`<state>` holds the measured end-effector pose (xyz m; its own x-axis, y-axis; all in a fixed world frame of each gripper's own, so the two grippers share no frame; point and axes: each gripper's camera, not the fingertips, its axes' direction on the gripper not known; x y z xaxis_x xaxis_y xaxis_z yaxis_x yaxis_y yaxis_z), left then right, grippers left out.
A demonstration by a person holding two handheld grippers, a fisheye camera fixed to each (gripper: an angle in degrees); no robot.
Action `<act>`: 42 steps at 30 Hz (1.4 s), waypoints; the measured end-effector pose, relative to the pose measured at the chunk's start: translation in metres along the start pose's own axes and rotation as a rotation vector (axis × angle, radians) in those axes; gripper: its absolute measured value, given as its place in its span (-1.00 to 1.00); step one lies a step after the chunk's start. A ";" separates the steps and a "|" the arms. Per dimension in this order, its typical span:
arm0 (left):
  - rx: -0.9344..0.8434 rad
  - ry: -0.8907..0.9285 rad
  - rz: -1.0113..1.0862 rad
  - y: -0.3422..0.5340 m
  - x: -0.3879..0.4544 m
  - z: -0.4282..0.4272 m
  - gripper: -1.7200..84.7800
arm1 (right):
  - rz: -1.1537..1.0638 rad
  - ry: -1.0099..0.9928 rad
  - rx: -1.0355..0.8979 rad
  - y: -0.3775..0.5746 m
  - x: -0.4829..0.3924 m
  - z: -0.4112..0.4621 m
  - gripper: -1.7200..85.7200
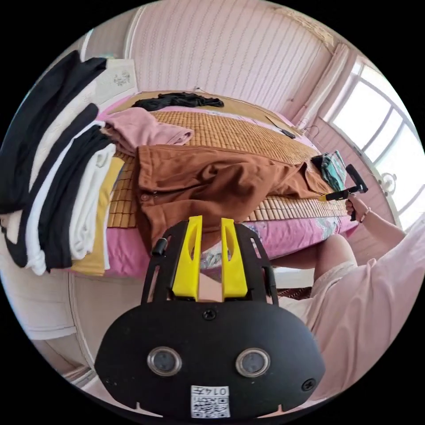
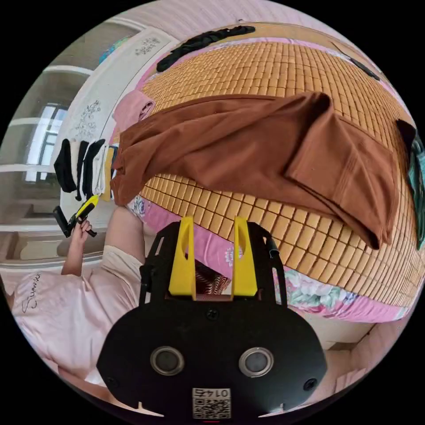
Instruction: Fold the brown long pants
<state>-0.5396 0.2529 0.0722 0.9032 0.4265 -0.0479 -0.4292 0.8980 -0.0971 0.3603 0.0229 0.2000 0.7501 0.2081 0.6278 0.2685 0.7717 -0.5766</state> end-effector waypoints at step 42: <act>-0.288 0.203 0.164 -0.013 -0.059 0.063 -0.87 | 0.644 0.357 0.163 0.323 0.171 -0.096 -0.86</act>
<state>-0.5874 0.2226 0.1386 0.8163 0.5059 -0.2788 -0.5767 0.7404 -0.3452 0.6331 0.2501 0.0705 0.8862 0.4623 -0.0311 -0.3617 0.6484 -0.6699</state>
